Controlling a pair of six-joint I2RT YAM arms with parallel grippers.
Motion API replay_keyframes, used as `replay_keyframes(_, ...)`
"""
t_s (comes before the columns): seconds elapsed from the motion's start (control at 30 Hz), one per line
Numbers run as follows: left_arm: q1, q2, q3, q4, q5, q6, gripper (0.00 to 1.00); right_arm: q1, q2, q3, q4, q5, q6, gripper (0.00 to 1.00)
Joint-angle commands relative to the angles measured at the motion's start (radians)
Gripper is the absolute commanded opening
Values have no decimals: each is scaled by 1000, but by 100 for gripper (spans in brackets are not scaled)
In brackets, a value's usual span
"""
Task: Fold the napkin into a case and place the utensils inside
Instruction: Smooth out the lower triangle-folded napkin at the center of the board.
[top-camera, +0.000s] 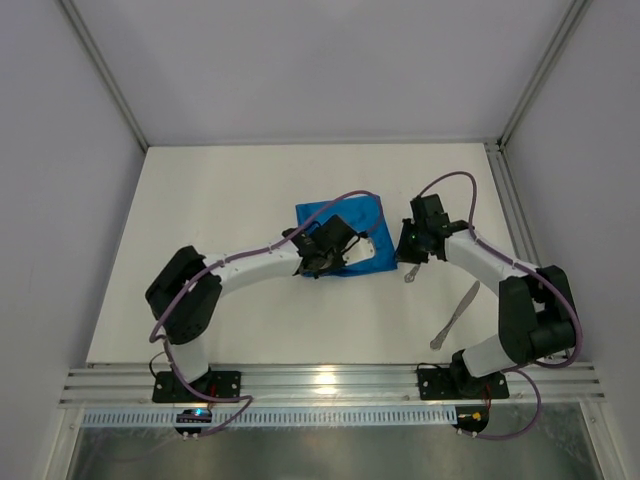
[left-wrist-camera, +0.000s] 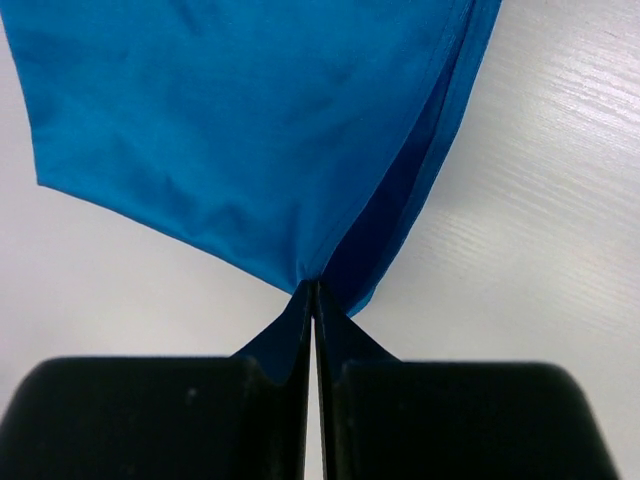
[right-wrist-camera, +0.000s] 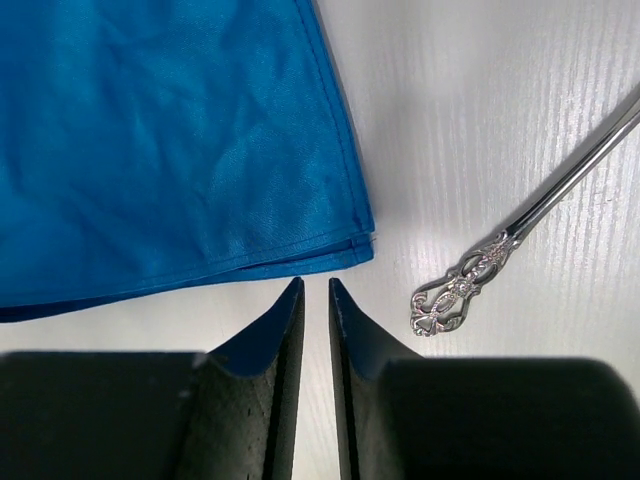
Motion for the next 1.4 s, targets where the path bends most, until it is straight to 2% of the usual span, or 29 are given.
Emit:
replay_keyframes(0.0,17,-62,30,-27,-27,44,0,-2,-23,-25,34,-25,10,19)
replay_keyframes(0.2,90,-90,-44,-37,27,73,0,-2,1,-49,68,-42,14,18)
replay_keyframes(0.33,101,-65,-121,-18,50,75,0,-2,42,-46,88,-39,14,18)
replay_keyframes(0.6,133,-60,-130,7,53,69,0,4,47,-14,83,-37,2,17)
replay_keyframes(0.67,140,-77,-124,1,51,70,0,6,44,-2,92,-48,4,21)
replay_keyframes(0.7,144,-82,-116,-2,53,70,2,6,50,15,92,-55,5,22)
replay_keyframes(0.73,147,-85,-112,-16,63,69,14,4,55,23,91,-60,7,22)
replay_keyframes(0.83,161,-105,-92,-83,134,49,35,17,59,31,98,-72,22,22)
replay_keyframes(0.93,187,-154,-46,-152,232,1,40,55,27,29,88,-51,21,23)
replay_keyframes(1.03,245,-197,17,-238,359,-55,43,90,-3,24,82,-25,34,29)
replay_keyframes(1.17,386,-179,53,-251,439,-161,53,147,-25,34,94,-2,68,30)
replay_keyframes(1.27,442,-113,53,-235,455,-224,47,226,-19,63,126,7,96,30)
replay_keyframes(1.3,454,-102,48,-222,487,-239,41,253,-7,82,158,6,94,30)
replay_keyframes(1.33,472,-93,40,-211,505,-279,25,280,-2,90,178,7,87,30)
replay_keyframes(1.37,515,-93,24,-189,542,-295,19,337,4,103,239,8,77,31)
